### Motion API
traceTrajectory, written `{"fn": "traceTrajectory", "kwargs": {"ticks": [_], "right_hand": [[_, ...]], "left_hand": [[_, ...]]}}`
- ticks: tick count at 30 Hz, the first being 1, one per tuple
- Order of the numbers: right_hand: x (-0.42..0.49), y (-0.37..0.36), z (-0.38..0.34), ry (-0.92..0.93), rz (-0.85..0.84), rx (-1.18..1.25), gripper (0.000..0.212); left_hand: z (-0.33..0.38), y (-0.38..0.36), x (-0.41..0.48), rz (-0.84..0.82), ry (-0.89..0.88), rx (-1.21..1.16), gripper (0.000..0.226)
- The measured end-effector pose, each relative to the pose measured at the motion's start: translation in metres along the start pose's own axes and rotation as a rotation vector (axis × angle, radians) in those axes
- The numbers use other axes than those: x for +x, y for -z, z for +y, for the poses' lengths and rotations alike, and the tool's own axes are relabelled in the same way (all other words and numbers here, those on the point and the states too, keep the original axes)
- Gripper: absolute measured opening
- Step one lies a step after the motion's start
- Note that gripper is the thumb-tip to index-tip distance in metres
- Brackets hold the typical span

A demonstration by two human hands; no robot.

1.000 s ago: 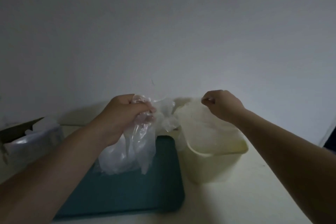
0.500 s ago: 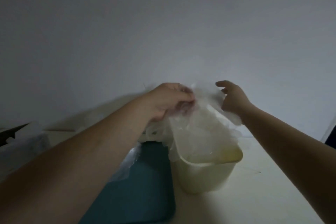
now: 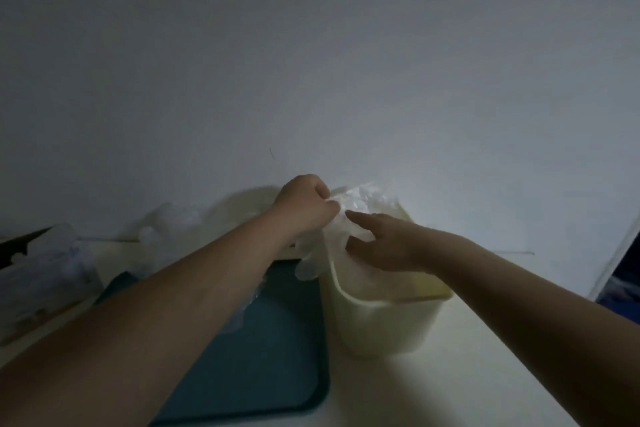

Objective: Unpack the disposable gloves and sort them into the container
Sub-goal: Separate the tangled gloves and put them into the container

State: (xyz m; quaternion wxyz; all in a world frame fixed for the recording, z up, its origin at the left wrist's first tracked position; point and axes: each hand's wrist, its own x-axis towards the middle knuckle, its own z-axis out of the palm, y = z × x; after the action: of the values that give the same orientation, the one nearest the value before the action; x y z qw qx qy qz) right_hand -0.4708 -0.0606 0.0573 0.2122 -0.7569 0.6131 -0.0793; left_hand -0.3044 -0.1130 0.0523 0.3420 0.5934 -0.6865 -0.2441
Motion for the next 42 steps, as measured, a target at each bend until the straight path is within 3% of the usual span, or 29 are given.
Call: {"fn": "traceTrajectory", "kwargs": {"ticks": [2, 5, 7, 10, 13, 15, 20, 23, 26, 30, 33, 35, 39, 42], "right_hand": [[0.012, -0.002, -0.003, -0.030, -0.060, 0.036, 0.061], [0.023, -0.003, -0.005, -0.035, -0.100, 0.095, 0.047], [0.025, -0.003, -0.007, -0.041, -0.103, 0.225, 0.041], [0.027, 0.001, -0.002, -0.145, -0.047, 0.335, 0.039], [0.031, 0.006, 0.005, -0.253, -0.086, 0.387, 0.071], [0.028, 0.003, -0.003, -0.238, -0.122, 0.259, 0.071], [0.035, -0.016, -0.002, -0.132, -0.151, -0.201, 0.044], [0.036, -0.035, 0.001, -0.087, -0.175, -0.475, 0.041], [0.036, -0.042, -0.004, -0.052, -0.129, -0.641, 0.042], [0.023, -0.016, -0.021, -0.105, -0.158, -0.551, 0.047], [0.012, 0.008, -0.038, -0.082, 0.016, -0.489, 0.051], [0.006, 0.007, -0.058, -0.021, 0.150, -0.480, 0.046], [-0.001, -0.030, -0.109, 0.189, 0.236, -0.288, 0.031], [0.015, -0.073, -0.128, 0.258, 0.153, -0.077, 0.035]], "left_hand": [[-0.008, 0.008, -0.013, -0.074, 0.000, 0.006, 0.009], [-0.008, 0.015, -0.028, -0.104, -0.003, -0.083, 0.015], [0.000, 0.016, -0.038, -0.221, 0.011, -0.116, 0.018], [0.011, 0.008, -0.053, -0.407, -0.034, 0.071, 0.024], [0.013, -0.002, -0.062, -0.571, -0.080, 0.164, 0.026], [0.011, -0.004, -0.066, -0.628, -0.096, 0.133, 0.023], [0.004, 0.024, -0.070, -0.357, -0.123, -0.140, 0.012], [-0.008, 0.040, -0.070, -0.209, -0.079, -0.271, 0.012], [-0.026, 0.047, -0.073, -0.139, -0.018, -0.257, 0.014], [-0.070, 0.059, -0.077, -0.050, -0.042, -0.050, 0.013], [-0.114, 0.067, -0.080, 0.006, -0.150, 0.358, 0.003], [-0.139, 0.068, -0.087, -0.062, -0.073, 0.546, 0.020], [-0.171, 0.064, -0.097, -0.155, 0.069, 0.570, 0.044], [-0.194, 0.060, -0.099, -0.060, 0.047, 0.446, 0.048]]}}
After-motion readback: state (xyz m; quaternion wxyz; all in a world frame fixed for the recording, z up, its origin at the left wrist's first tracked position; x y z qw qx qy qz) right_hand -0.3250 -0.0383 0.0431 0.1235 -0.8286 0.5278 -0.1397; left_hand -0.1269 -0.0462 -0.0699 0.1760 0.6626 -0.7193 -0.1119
